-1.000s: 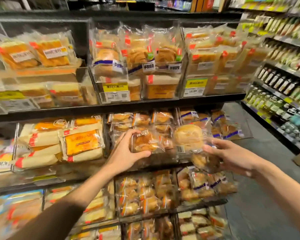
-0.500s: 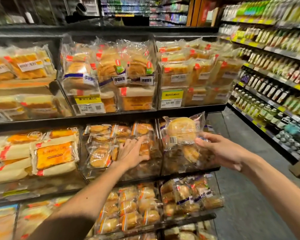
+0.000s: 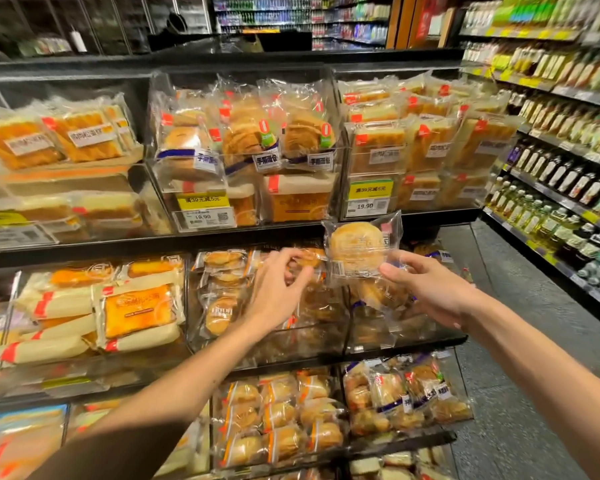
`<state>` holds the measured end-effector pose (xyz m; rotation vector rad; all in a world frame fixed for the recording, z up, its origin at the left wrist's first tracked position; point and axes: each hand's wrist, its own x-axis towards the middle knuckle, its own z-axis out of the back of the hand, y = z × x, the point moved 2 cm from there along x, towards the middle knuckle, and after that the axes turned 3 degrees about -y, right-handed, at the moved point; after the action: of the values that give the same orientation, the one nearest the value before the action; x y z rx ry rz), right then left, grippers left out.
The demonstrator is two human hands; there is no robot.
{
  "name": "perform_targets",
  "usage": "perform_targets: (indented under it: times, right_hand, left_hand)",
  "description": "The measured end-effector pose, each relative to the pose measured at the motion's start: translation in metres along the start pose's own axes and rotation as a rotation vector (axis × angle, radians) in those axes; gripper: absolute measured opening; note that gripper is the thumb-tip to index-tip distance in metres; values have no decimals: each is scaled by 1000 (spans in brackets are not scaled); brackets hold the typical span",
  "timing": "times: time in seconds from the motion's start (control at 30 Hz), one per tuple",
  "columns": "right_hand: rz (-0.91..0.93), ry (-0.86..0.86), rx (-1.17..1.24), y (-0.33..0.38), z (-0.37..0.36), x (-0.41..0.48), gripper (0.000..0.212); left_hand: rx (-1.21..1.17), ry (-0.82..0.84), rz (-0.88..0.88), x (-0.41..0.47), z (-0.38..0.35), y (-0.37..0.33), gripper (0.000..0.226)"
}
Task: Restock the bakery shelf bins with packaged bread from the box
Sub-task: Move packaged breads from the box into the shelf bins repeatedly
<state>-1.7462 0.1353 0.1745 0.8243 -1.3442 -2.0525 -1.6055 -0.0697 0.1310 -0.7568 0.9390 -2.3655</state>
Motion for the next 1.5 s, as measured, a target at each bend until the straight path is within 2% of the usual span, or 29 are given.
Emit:
perform_targets:
  times: [0.03,0.1,0.17,0.27,0.33,0.4,0.53,0.67,0.73,0.83,1.03,1.1,1.17,1.3,1.5]
  right_hand:
    - [30,-17,9,2,-6,2,13]
    - [74,-88,-22,7,-22,7,22]
    - [141,-159,-64,13,-43,10,31]
    - [263,-240,-268,18,-77,17,33]
    - [265,-275,-341,26,-103,12,43]
    - [288,-306,-324,34,-124,5,57]
    - [354,-234,-296,42,-153,-8,87]
    - [350,-180,-196,38,-159,-10,71]
    - [363,-167,-200,31,-162,-9,69]
    - [354,-160,-205,15,-169,-10,71]
    - [206,-132,-145,-12,-165,-26,94]
    - [162,-151,-124,-17,-157,-31,97]
    - [124,-194,-114,-24,-145,-36,96]
    - [100,-240,-117,-43,-109,-43,82]
    - [116,-227,-92,-74,-33,-36,62]
  left_hand:
    - [-159,-98,23,-4,10,-9,23]
    - [-327,-125,25,-14,25,-27,25]
    - [-387,-39,13,-23,31,-39,44]
    - [-545,65,112,-24,32,-40,82]
    - [-648,42,241,-23,37,-35,103]
    - [-761,-1,348,-23,47,-31,108]
    - [-956,-78,451,-23,66,-14,93]
    - [-1093,-14,602,-30,89,12,43]
    - [-1126,89,663,-36,95,26,35]
    - [-1119,168,737,-48,98,41,36]
    - [-1033,220,843,-70,96,70,47]
    - [-1053,230,854,-71,92,72,41]
    - [-1056,260,857,-69,80,68,34]
    - [-993,332,820,-67,43,43,39]
    - [-895,299,715,-61,-19,-8,41]
